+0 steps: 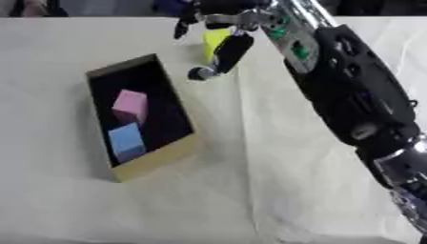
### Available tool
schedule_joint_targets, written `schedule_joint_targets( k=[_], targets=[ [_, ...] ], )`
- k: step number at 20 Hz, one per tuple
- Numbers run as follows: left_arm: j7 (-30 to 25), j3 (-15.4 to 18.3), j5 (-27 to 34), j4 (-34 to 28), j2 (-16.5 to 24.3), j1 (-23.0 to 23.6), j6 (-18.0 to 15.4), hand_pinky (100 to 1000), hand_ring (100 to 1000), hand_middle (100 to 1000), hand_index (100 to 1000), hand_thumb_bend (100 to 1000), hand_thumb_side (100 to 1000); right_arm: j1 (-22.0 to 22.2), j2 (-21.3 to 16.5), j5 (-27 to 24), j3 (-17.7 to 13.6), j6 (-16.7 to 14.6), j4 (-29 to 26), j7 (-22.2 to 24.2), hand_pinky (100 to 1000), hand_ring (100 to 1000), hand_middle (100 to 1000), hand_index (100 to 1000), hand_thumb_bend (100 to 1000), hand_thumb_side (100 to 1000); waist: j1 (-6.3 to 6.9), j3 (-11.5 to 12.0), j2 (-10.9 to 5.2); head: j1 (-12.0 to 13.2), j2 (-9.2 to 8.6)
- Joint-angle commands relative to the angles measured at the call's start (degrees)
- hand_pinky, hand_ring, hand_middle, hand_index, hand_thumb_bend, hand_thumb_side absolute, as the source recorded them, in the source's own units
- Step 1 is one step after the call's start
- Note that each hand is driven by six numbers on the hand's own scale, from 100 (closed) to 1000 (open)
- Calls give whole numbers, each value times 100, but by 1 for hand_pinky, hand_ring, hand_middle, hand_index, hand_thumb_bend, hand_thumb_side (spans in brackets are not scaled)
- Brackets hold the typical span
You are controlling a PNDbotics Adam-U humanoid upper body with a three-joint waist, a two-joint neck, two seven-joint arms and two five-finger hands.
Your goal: Pick up objects on the table and place them in the box.
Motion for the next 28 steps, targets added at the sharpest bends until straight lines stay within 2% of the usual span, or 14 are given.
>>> schedule_joint_targets(
  k=[1, 8, 11, 17, 18, 23, 28],
  targets=[
    [3, 21, -25, -95, 126, -34, -16, 609, 660, 769, 818, 100, 706, -125, -121, 339, -228, -4, 148, -238, 842, 911, 778, 864, 410, 574, 41, -1, -88, -18, -39],
    [-7, 19, -34, -95, 99, -31, -16, 608, 660, 770, 818, 100, 708, -171, -31, 939, -586, 61, 644, -708, 842, 907, 775, 872, 417, 555, 66, 11, -42, -65, -76],
    [-13, 17, -39, -95, 84, -33, -17, 608, 660, 771, 818, 100, 707, -190, 47, 1151, -731, 179, 837, -889, 847, 901, 772, 886, 445, 476, 79, 27, -15, -94, -105],
    [-25, 13, -46, -95, 70, -40, -23, 608, 660, 771, 818, 100, 707, -233, 146, 1278, -857, 230, 1069, -1005, 848, 899, 769, 886, 438, 455, 91, 40, 13, -114, -126],
    [-27, -1, -38, -95, 57, -44, -31, 607, 660, 772, 818, 100, 706, -236, 153, 1284, -882, 243, 1090, -1017, 847, 894, 763, 890, 375, 379, 94, 41, 21, -119, -132],
    [-59, -1, -64, -95, 32, -73, -38, 607, 660, 773, 818, 100, 705, -358, 324, 1460, -1068, 511, 1278, -1179, 845, 889, 760, 895, 326, 342, 123, 98, 148, -188, -249],
    [-68, -4, -72, -95, 25, -89, -41, 607, 660, 773, 818, 100, 705, -388, 395, 1629, -1117, 657, 1316, -1354, 845, 888, 760, 896, 318, 330, 135, 111, 186, -214, -285]
  ],
)
